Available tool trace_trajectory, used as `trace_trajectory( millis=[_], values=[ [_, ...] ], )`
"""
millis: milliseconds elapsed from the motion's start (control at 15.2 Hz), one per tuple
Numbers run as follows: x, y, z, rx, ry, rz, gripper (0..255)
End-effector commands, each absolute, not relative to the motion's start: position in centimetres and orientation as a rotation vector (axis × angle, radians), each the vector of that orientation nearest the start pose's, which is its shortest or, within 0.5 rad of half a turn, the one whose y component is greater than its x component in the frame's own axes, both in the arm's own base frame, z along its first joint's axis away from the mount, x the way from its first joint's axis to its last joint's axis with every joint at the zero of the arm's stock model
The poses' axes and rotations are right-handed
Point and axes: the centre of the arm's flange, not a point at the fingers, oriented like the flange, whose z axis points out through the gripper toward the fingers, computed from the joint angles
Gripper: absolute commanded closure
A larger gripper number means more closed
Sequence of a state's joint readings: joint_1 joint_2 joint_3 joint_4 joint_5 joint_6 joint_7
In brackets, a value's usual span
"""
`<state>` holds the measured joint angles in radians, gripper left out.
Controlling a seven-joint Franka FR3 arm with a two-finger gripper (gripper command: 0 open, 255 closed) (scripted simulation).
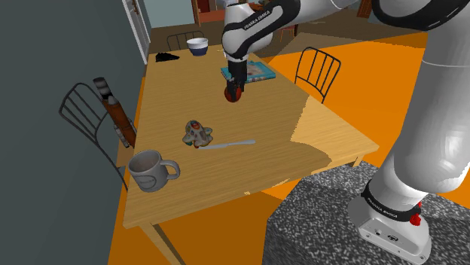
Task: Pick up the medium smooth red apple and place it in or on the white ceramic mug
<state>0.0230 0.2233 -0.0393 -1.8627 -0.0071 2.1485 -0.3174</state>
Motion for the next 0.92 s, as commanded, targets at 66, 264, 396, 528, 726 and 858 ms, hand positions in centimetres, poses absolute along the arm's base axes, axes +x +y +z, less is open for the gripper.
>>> trace_trajectory(
  millis=[66, 264, 396, 528, 726, 858],
  values=[
    [62.0, -0.9, 42.0, -3.128, -0.482, -0.094, 255],
    [62.0, -0.9, 43.6, -3.128, -0.482, -0.094, 255],
    [62.0, -0.9, 44.7, -3.128, -0.482, -0.094, 255],
    [62.0, -0.9, 45.7, -3.128, -0.482, -0.094, 255],
    [62.0, -0.9, 47.3, -3.128, -0.482, -0.094, 255],
    [62.0, -0.9, 48.4, -3.128, -0.482, -0.094, 255]
  ],
)
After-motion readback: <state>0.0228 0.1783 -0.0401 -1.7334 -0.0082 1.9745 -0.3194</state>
